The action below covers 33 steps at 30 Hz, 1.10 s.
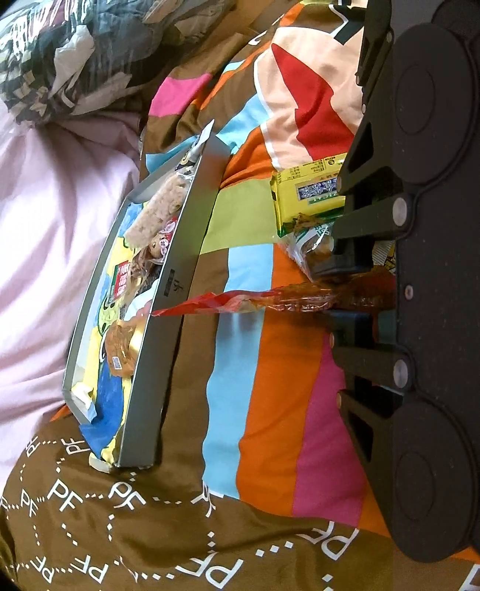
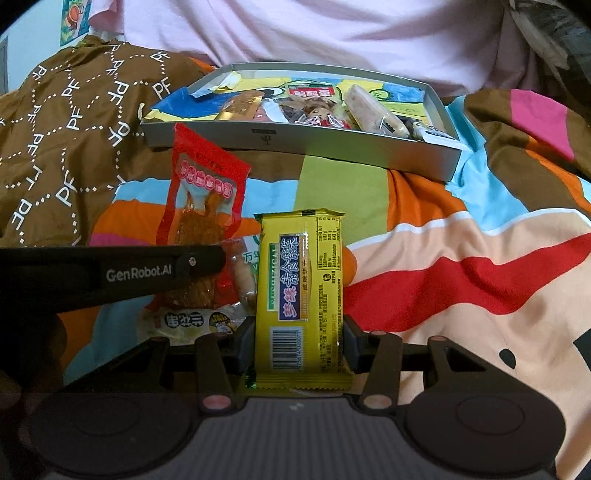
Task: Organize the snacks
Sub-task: 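Lift the yellow wafer bar with right tool while left tool lifts the red pack, then carry both held snacks over the frog-picture tray with both tools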
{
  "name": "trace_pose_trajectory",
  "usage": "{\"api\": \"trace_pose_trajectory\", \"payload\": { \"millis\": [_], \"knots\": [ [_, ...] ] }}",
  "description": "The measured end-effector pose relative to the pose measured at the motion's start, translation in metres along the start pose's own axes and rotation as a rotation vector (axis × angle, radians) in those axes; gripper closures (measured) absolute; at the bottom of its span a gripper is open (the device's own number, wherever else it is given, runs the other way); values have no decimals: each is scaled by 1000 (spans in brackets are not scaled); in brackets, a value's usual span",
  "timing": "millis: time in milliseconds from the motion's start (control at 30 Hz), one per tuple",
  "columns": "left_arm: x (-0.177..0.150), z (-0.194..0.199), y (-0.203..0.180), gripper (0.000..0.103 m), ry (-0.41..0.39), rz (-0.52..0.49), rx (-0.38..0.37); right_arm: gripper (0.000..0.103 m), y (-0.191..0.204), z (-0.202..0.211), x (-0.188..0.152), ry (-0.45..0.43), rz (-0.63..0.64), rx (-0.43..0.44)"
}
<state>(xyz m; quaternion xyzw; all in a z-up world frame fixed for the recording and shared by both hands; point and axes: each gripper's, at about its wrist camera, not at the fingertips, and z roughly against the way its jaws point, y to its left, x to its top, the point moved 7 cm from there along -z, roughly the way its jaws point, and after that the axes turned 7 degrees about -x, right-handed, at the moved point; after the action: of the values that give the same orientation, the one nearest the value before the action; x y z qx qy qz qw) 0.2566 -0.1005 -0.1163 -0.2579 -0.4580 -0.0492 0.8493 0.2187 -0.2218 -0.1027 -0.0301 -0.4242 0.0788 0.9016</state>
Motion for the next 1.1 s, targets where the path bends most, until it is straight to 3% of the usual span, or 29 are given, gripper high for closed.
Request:
{"api": "trace_pose_trajectory", "payload": {
  "millis": [267, 633, 900, 1100],
  "knots": [
    [1, 4, -1, 88, -23, -8, 5, 52, 0, 0, 1, -13, 9, 2],
    [11, 19, -7, 90, -82, -63, 59, 52, 14, 14, 11, -147, 174, -97],
    [35, 36, -12, 90, -158, -54, 95, 52, 5, 26, 29, -244, 151, -115],
    [65, 42, -16, 90, -200, -32, 104, 52, 0, 28, 54, -321, 130, -78]
  ]
}}
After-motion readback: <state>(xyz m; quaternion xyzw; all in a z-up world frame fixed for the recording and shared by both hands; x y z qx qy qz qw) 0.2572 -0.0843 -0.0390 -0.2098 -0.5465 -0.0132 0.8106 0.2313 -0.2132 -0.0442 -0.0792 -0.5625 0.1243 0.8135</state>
